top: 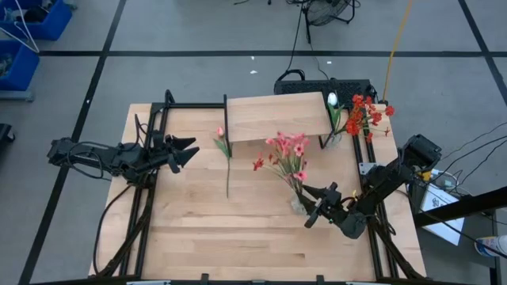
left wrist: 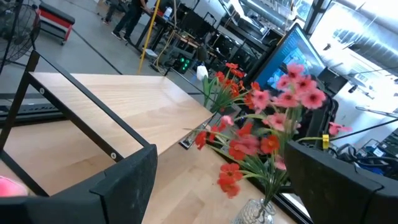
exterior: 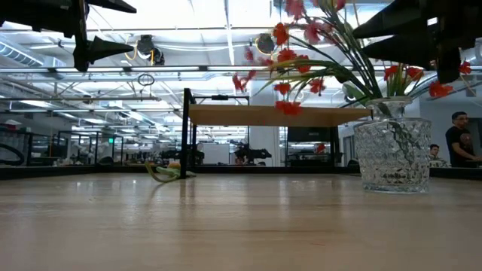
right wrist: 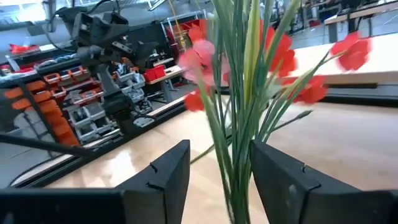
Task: Pick and place flowers into a vace then onto a shelf
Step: Put the pink flowers into the bottom transparent vase, then put the pink flower into the bottom transparent vase
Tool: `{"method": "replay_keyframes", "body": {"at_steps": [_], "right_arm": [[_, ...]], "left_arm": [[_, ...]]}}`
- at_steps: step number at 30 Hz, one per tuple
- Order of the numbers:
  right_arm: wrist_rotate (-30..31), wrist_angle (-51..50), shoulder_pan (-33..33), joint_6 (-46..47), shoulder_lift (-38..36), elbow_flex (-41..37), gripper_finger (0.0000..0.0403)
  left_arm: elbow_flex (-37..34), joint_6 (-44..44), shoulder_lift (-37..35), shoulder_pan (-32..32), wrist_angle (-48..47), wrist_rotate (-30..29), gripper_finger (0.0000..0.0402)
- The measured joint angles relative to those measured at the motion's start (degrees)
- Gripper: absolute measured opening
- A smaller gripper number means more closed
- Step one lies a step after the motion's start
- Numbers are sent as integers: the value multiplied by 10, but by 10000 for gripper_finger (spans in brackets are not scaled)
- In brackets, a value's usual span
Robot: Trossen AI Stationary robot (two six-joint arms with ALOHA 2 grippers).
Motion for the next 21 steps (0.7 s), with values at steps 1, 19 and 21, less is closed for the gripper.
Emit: {"method": "replay_keyframes", "body": {"at_steps": [1, 19, 21], "right_arm": [[4, -1, 7, 5, 0, 0, 160], [28, 317, 30, -303, -11, 100, 147], [27, 317, 23, -320, -22, 114, 144]], "left_arm": [[0, 0, 0, 0, 0, 0, 351], [0, -43, 0, 0, 8, 2, 351], [0, -41, 0, 0, 17, 3, 351]]}}
